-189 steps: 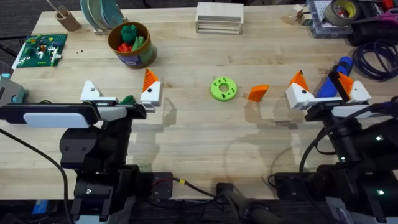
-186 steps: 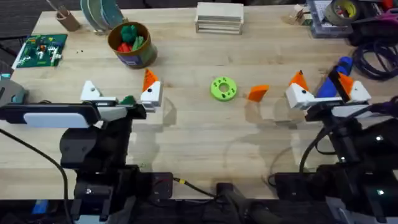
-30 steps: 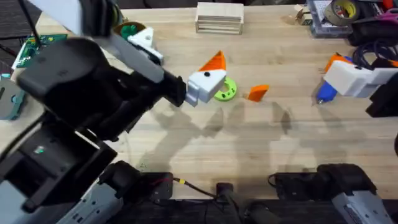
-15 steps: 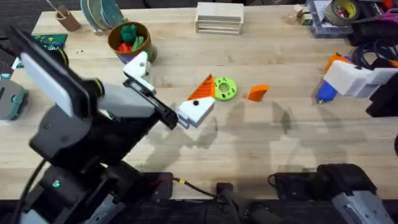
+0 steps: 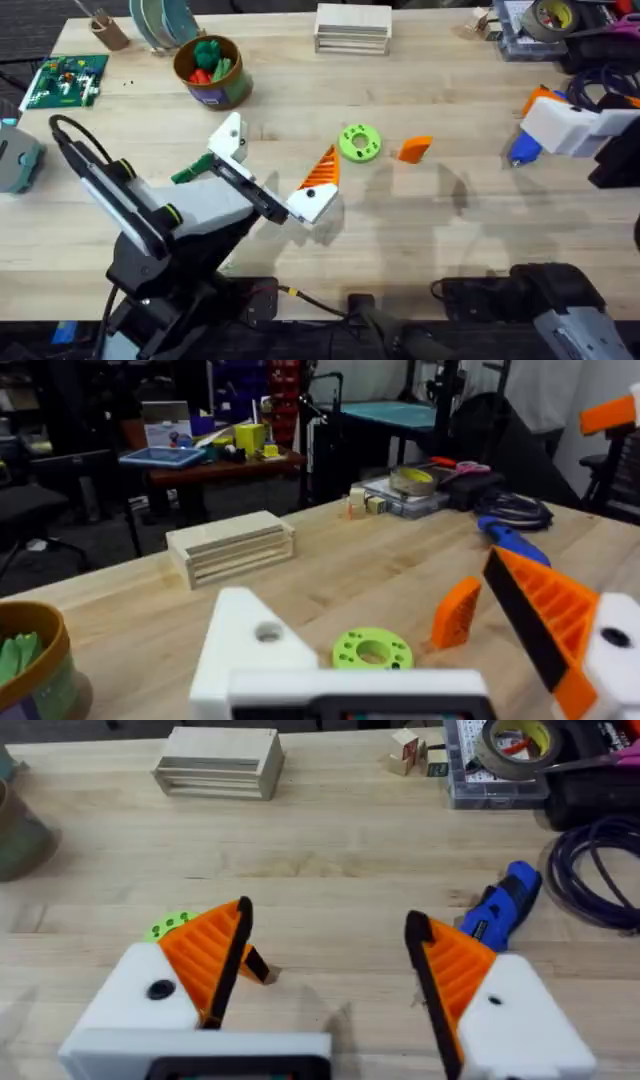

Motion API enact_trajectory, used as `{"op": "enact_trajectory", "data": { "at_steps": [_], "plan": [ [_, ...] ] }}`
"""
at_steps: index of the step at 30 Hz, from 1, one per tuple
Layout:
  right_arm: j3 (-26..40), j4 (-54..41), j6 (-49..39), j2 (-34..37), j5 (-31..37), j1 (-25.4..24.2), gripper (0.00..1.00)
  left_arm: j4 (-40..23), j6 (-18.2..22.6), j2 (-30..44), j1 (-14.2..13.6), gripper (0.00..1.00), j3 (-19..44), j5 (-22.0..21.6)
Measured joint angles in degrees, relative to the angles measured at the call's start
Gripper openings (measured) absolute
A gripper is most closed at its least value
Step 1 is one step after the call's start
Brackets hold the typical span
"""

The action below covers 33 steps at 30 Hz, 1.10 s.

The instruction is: Pick up the gripper from the table and insert it into the empty holder that is missing its gripper. Then pick up a screw, insert it into the mounting hole, and use the screwdriver to tighten it. Finally, clean up the table by picking up the vegetable and placing it into the bucket.

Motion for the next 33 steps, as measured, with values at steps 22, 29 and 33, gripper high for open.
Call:
{"op": "enact_trajectory", "data": {
  "at_steps": [22, 29, 33],
  "plan": [
    [0.0, 0.0, 0.0, 0.0, 0.0, 0.0, 0.992, -13.2, -0.2, -1.0, -3.8, 0.993, 0.0, 0.5],
    [0.0, 0.0, 0.0, 0.0, 0.0, 0.0, 0.992, -13.2, -0.2, -1.0, -3.8, 0.992, 0.0, 0.5],
    [0.0, 0.0, 0.0, 0.0, 0.0, 0.0, 0.991, -13.2, -0.2, -1.0, -3.8, 0.993, 0.0, 0.5]
  ]
}}
